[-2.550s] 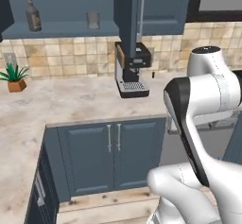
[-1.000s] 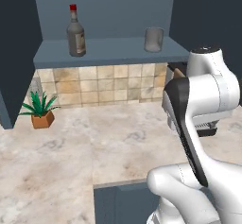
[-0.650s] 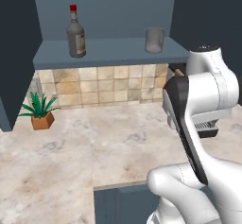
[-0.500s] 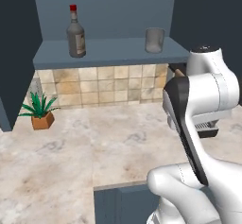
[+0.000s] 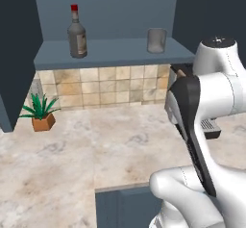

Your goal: There is a bowl on the dining counter. Grab a lemon wedge from the fridge and place it in the bowl. Then get the liquor bottle and glass cup from the cabinet and place them next to the bowl.

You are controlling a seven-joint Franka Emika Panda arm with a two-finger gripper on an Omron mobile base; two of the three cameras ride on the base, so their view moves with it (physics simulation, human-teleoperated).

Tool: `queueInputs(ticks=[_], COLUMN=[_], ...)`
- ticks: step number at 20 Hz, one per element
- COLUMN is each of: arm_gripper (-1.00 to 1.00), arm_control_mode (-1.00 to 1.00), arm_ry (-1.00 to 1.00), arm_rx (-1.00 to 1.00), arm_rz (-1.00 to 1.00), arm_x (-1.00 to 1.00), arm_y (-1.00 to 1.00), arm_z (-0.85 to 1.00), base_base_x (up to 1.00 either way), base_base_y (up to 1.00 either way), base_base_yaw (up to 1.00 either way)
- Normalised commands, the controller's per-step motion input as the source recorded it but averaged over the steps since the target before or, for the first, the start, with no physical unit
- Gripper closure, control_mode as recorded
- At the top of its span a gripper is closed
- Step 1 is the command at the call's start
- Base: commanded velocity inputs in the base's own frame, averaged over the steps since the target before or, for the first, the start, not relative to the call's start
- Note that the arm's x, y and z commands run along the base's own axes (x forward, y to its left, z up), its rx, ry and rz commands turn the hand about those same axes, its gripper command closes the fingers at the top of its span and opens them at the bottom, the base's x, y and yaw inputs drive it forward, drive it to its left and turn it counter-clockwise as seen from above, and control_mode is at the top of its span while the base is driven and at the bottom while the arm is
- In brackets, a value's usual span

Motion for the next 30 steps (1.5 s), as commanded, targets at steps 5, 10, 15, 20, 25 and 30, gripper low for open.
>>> queueInputs(ticks=[5, 10, 15, 20, 25, 30], arm_gripper=[-1.0, -1.0, -1.0, -1.0, -1.0, -1.0], arm_control_mode=[-1.0, -1.0, -1.0, -1.0, -1.0, -1.0], arm_ry=[-0.2, -0.16, -0.2, -0.11, 0.0, 0.0], arm_rx=[-0.06, -0.13, -0.21, -0.18, -0.11, -0.06], arm_rz=[0.13, 0.12, 0.11, 0.1, 0.04, 0.0], arm_x=[0.06, 0.19, 0.33, 0.48, 0.68, 0.85], arm_y=[0.31, 0.26, 0.04, 0.0, 0.0, 0.0], arm_z=[0.9, 0.84, 0.56, 0.23, 0.0, -0.01], base_base_x=[0.0, 0.0, 0.0, 0.0, 0.0, 0.0], base_base_y=[0.0, 0.0, 0.0, 0.0, 0.0, 0.0], base_base_yaw=[0.0, 0.0, 0.0, 0.0, 0.0, 0.0])
